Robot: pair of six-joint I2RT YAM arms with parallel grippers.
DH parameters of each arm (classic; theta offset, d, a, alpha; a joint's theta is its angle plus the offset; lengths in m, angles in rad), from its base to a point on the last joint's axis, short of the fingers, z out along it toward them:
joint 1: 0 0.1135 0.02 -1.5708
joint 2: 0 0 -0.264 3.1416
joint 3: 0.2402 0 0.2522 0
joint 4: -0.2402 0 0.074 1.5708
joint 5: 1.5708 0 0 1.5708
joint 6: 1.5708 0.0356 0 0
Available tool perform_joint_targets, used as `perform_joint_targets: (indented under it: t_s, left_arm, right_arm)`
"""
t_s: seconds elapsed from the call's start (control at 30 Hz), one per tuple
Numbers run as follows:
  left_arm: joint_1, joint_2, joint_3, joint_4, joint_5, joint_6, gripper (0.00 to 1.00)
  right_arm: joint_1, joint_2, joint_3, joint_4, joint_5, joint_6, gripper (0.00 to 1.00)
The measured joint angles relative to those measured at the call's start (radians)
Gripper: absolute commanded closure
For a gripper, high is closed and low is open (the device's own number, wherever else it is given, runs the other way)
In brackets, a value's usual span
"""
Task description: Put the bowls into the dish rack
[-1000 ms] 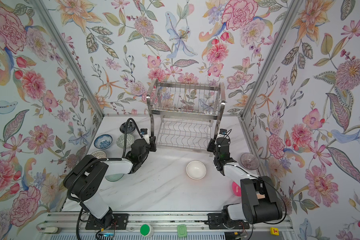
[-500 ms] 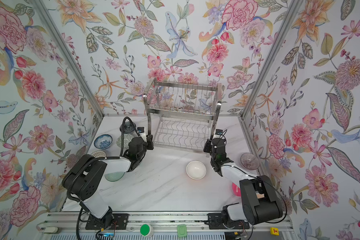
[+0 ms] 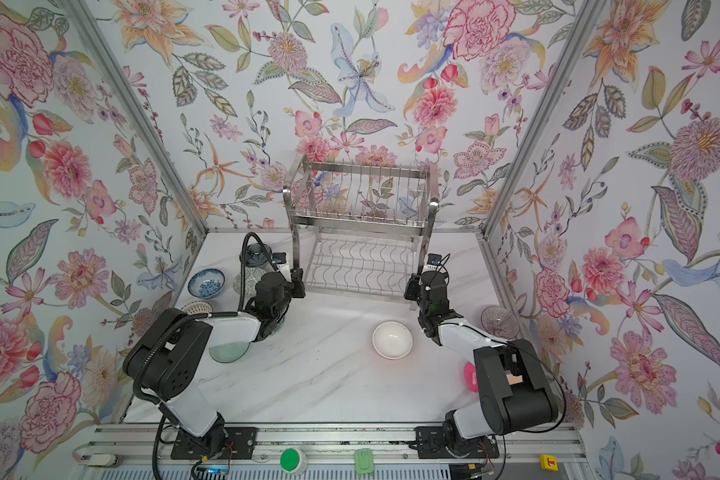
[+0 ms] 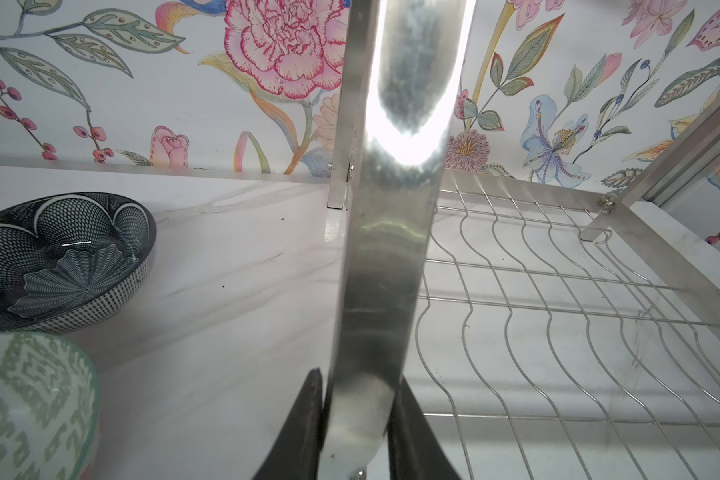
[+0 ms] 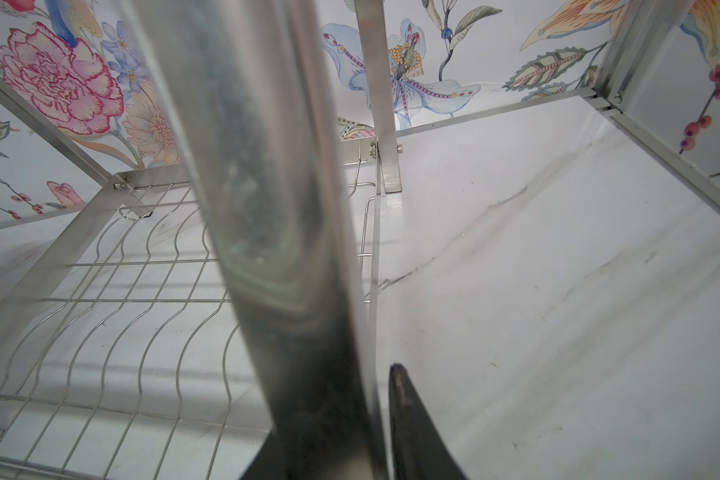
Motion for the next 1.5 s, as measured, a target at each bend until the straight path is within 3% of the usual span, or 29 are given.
perform_joint_targets:
  t_s: [0.43,0.63,0.8,1.13,1.27,1.5]
  left_arm:
    - [0.002,-0.015,0.000,-0.030,0.003,-0.011,1.00]
    - [0.002,-0.031,0.004,-0.068,0.003,-0.016,0.92]
    - [0.002,-0.039,0.022,-0.117,0.003,-0.018,0.74]
    - [0.003,-0.087,0.040,-0.204,0.003,-0.082,0.50]
    - [0.003,-0.109,0.042,-0.238,0.005,-0.088,0.29]
    - [0.003,-0.150,0.042,-0.288,0.005,-0.088,0.01]
  right_arm:
    - [0.005,-0.003,0.000,-0.005,0.003,-0.001,1.00]
    - [0.007,-0.004,0.000,-0.008,0.003,-0.001,0.96]
    - [0.007,-0.006,0.000,-0.013,0.003,-0.001,0.91]
    - [0.020,-0.032,0.000,-0.058,-0.014,0.003,0.70]
    - [0.020,-0.048,0.000,-0.077,-0.035,0.064,0.60]
    - [0.020,-0.092,-0.001,-0.086,-0.043,0.113,0.44]
